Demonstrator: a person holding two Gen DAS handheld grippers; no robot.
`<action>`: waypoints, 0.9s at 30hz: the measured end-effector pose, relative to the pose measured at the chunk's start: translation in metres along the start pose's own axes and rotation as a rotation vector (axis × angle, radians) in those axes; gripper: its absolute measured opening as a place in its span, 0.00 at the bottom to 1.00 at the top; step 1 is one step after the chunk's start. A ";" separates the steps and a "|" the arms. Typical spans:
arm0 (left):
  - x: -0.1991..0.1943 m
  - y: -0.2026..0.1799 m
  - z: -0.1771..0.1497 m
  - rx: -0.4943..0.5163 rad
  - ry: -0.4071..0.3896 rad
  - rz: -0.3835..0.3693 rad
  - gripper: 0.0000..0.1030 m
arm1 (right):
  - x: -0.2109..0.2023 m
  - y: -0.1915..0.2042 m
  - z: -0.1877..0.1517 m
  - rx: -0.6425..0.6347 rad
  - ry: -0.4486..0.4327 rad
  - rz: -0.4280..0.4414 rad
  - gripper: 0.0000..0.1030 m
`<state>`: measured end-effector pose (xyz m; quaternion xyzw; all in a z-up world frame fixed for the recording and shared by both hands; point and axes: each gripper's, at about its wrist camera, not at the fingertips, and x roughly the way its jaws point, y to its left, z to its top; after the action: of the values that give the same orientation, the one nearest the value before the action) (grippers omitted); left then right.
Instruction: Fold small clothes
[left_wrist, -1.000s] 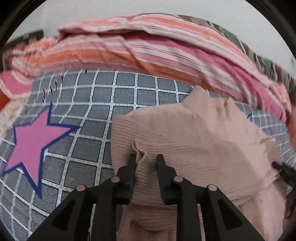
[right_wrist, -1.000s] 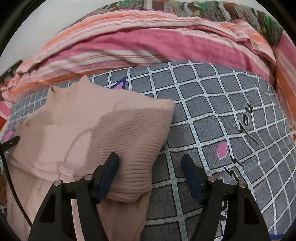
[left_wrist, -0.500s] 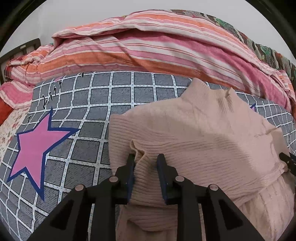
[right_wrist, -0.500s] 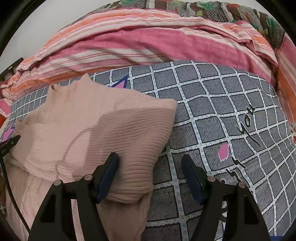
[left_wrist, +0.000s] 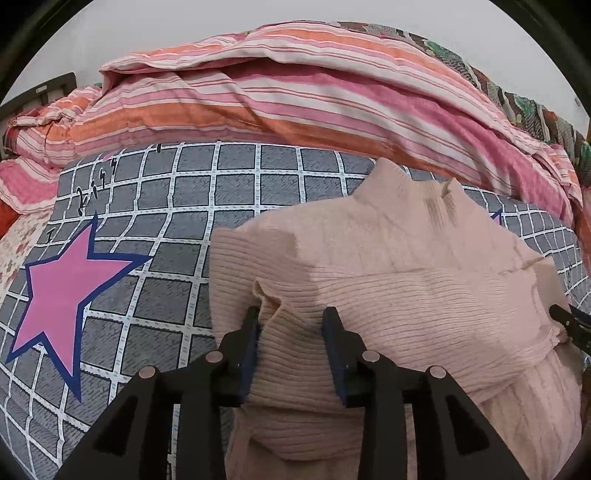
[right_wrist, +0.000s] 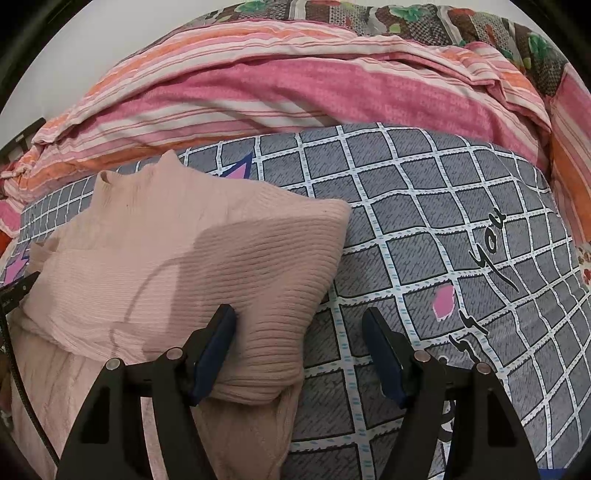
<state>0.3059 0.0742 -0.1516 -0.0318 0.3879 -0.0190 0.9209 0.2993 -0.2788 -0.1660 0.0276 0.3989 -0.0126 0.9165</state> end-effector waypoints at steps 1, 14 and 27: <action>0.000 0.000 0.000 0.000 -0.001 -0.003 0.34 | 0.000 0.000 0.000 0.000 -0.001 0.000 0.67; -0.012 0.006 -0.002 -0.037 -0.067 -0.027 0.44 | -0.016 -0.002 -0.002 0.004 -0.055 -0.007 0.67; -0.013 0.008 -0.003 -0.057 -0.078 -0.040 0.60 | -0.012 0.000 -0.001 0.009 -0.043 -0.006 0.67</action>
<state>0.2950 0.0832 -0.1445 -0.0663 0.3515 -0.0252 0.9335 0.2908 -0.2792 -0.1577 0.0301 0.3793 -0.0176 0.9246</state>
